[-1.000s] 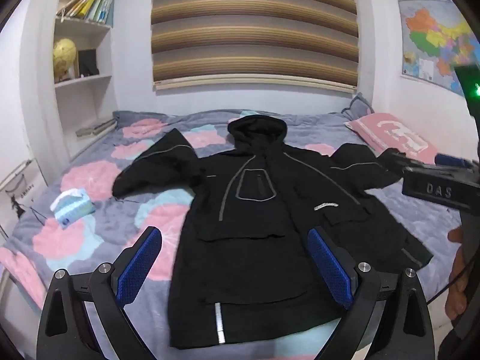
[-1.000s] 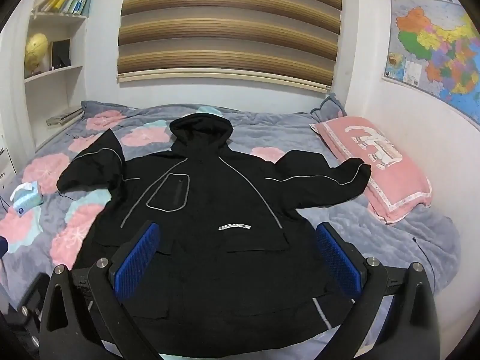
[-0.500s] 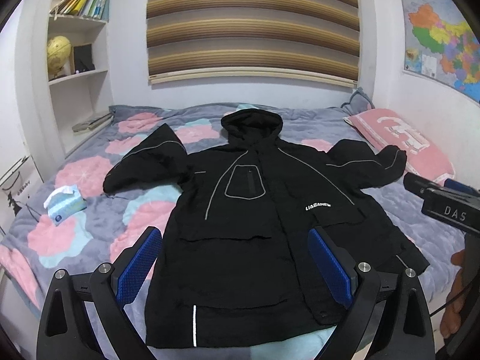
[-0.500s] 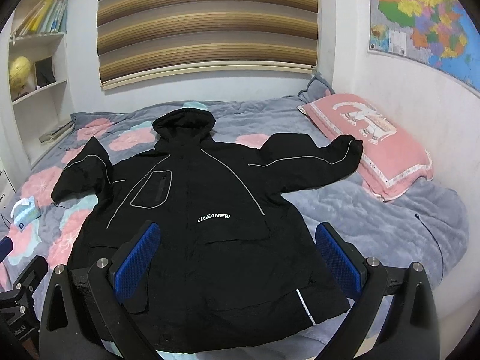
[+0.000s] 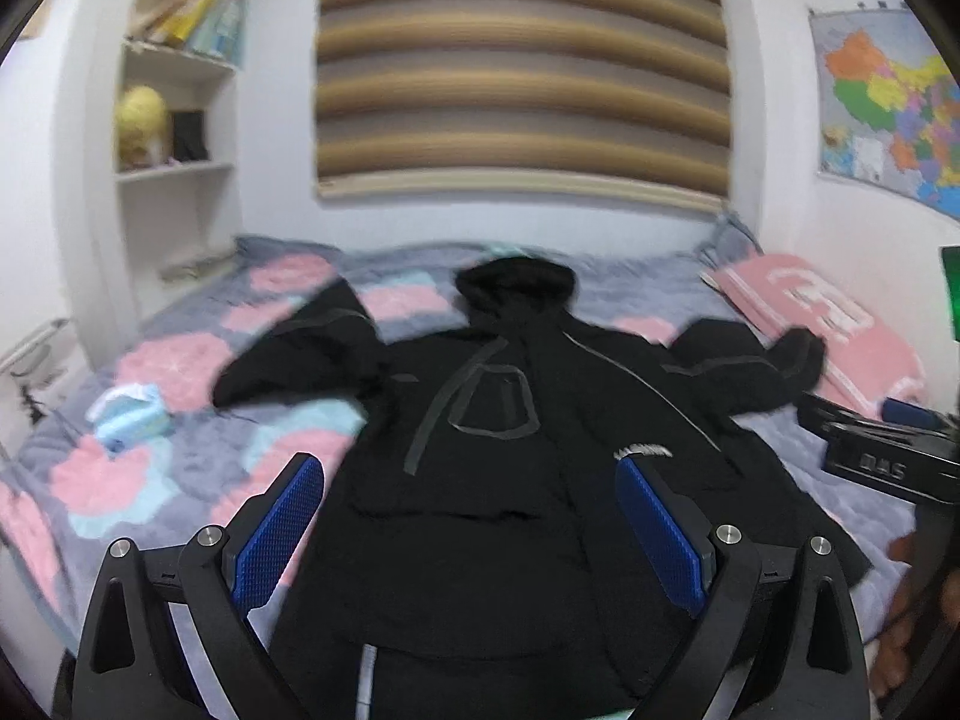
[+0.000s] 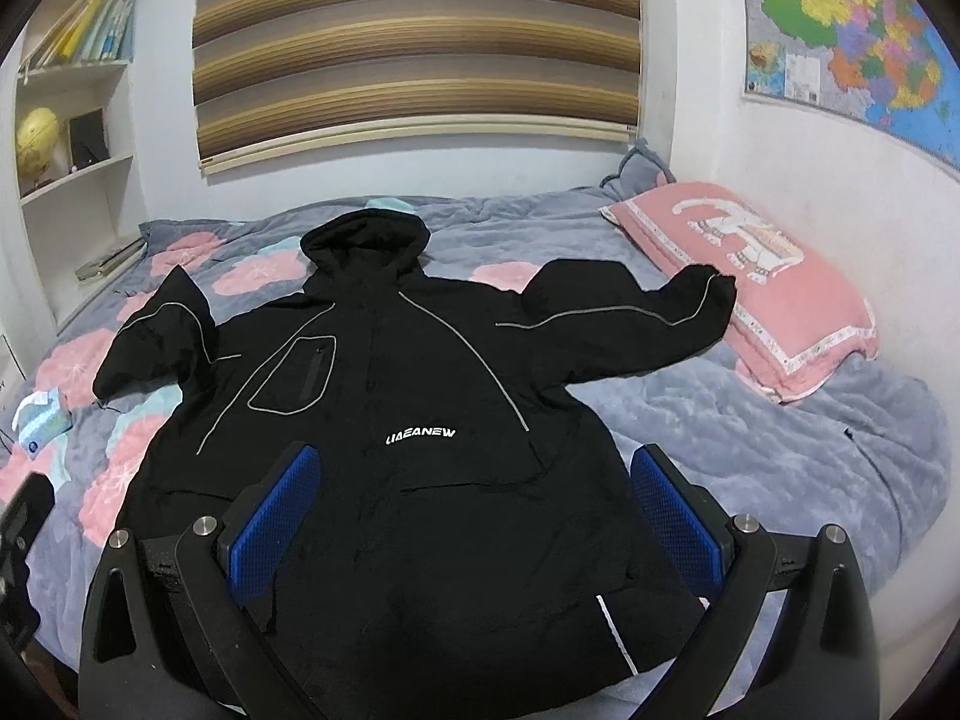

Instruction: Fold large clothes

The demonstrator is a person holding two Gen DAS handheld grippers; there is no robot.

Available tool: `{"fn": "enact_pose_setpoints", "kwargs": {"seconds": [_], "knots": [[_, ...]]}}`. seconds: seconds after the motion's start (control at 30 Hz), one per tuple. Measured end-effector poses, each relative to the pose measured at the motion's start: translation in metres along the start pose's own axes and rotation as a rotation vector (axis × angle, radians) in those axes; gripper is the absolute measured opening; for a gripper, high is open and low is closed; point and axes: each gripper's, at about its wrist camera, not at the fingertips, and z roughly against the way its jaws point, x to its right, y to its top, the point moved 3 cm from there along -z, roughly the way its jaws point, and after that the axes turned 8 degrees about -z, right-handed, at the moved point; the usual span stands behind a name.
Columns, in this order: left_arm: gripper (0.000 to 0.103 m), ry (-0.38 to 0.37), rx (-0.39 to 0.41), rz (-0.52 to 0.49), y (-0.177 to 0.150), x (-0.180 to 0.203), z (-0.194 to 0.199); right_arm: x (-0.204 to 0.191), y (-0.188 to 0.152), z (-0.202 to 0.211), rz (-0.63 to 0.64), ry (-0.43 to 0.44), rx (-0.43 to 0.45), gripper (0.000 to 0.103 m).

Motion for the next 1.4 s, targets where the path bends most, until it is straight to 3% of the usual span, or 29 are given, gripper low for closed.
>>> {"fn": "enact_pose_setpoints", "kwargs": {"seconds": [0.13,0.27,0.4,0.57,0.73,0.8,1.07,1.23,1.4], "knots": [[0.098,0.015,-0.029,0.023,0.001,0.01,-0.022,0.011,-0.003,-0.016,-0.004,-0.017,-0.027,0.103],[0.098,-0.041,-0.12,0.031,-0.001,0.024,-0.052,0.025,-0.001,-0.027,-0.016,-0.028,-0.037,0.103],[0.098,-0.022,-0.168,-0.014,-0.003,0.041,-0.074,0.035,0.001,-0.038,-0.035,-0.028,-0.052,0.103],[0.098,-0.001,-0.296,-0.066,-0.004,0.054,-0.097,0.04,0.002,-0.047,-0.032,-0.039,-0.063,0.103],[0.098,0.058,-0.115,-0.073,0.009,0.05,-0.077,0.042,0.002,-0.053,-0.031,-0.046,-0.064,0.103],[0.098,0.05,-0.085,-0.061,0.013,0.046,-0.076,0.043,0.003,-0.056,-0.031,-0.045,-0.07,0.103],[0.098,-0.002,-0.15,-0.002,0.01,0.029,-0.088,0.038,0.002,-0.056,-0.017,-0.047,-0.073,0.103],[0.098,0.026,-0.141,-0.028,0.008,0.024,-0.086,0.028,0.001,-0.058,0.003,-0.043,-0.077,0.103],[0.098,-0.014,-0.133,0.004,0.008,0.016,-0.082,0.014,-0.001,-0.055,0.028,-0.037,-0.073,0.103]]}}
